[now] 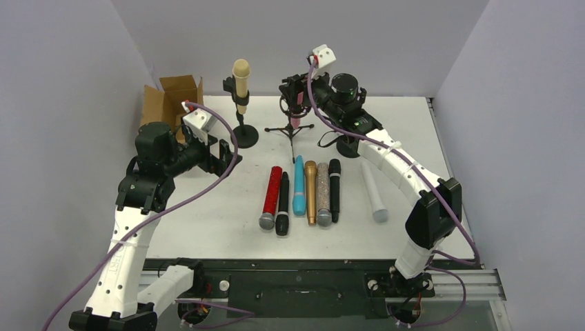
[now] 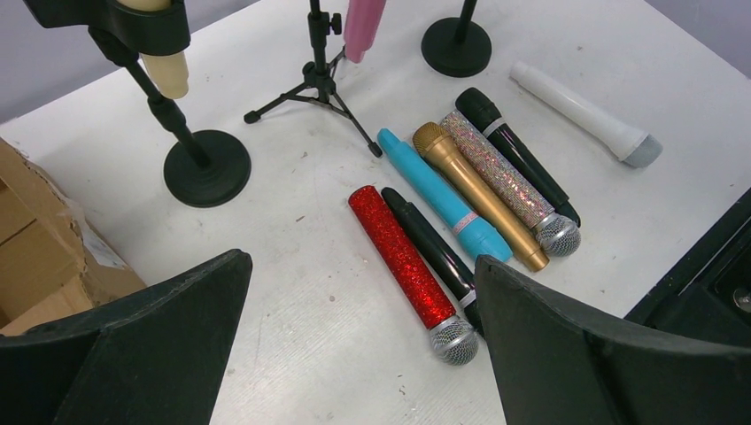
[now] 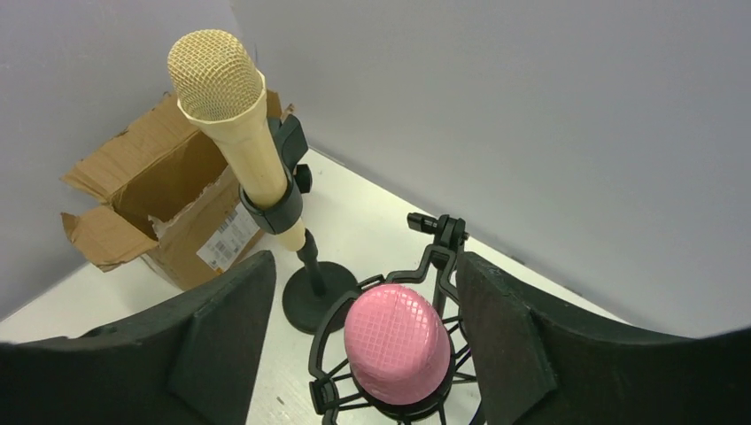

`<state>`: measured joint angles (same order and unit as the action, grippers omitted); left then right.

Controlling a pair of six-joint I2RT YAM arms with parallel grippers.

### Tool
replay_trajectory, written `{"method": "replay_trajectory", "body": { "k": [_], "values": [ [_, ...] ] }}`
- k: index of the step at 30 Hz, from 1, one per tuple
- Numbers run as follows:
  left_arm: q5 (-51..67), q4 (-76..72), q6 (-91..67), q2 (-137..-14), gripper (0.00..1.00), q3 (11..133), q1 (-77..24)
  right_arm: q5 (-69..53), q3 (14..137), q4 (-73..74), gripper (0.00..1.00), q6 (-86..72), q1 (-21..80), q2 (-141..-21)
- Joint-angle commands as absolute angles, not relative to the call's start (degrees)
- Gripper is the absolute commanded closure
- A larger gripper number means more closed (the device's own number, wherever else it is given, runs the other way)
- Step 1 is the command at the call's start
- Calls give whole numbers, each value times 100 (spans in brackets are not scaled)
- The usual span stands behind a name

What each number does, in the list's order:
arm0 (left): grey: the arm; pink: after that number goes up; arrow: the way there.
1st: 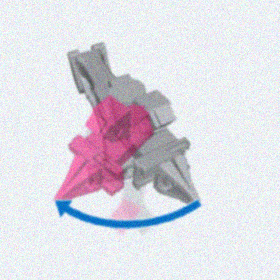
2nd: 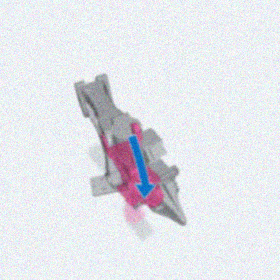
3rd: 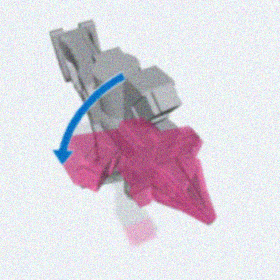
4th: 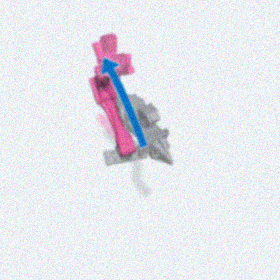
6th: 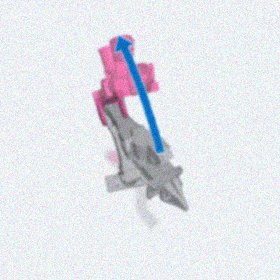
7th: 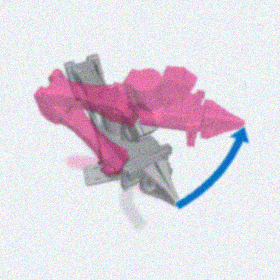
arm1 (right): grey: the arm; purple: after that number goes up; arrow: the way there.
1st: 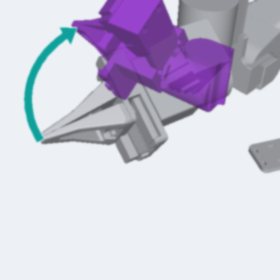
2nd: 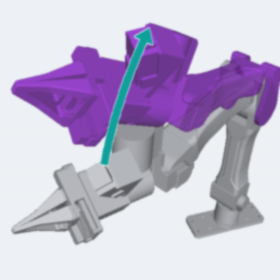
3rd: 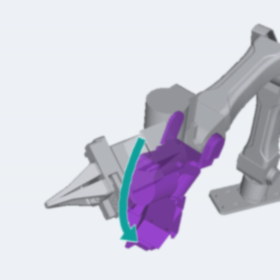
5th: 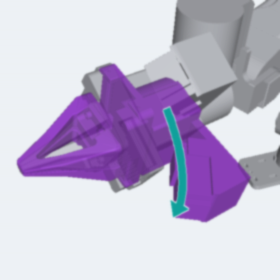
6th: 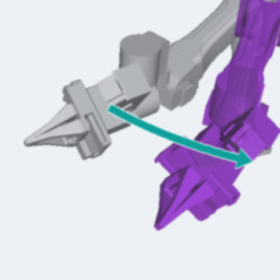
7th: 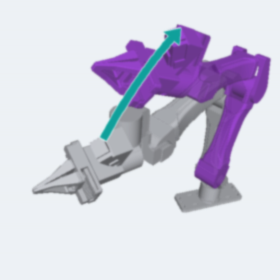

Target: Attach the microphones to the stand

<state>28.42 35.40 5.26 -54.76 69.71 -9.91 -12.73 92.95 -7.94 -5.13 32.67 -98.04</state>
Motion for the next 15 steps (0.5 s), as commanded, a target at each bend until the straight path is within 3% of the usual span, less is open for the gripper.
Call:
{"method": "replay_trajectory", "body": {
  "k": [1,7,15],
  "values": [
    [2734,3540,575,-5490,4,7306,-955,-1135,9319,-629,26,-618,3296,-9503],
    [2747,3574,473,-5570,4,7447,-827,-1051,8937,-376,22,-763,3289,-8866],
    [3001,3621,496,-5656,4,7525,-646,-60,7316,-230,21,-1365,3215,-7382]
  ]
}}
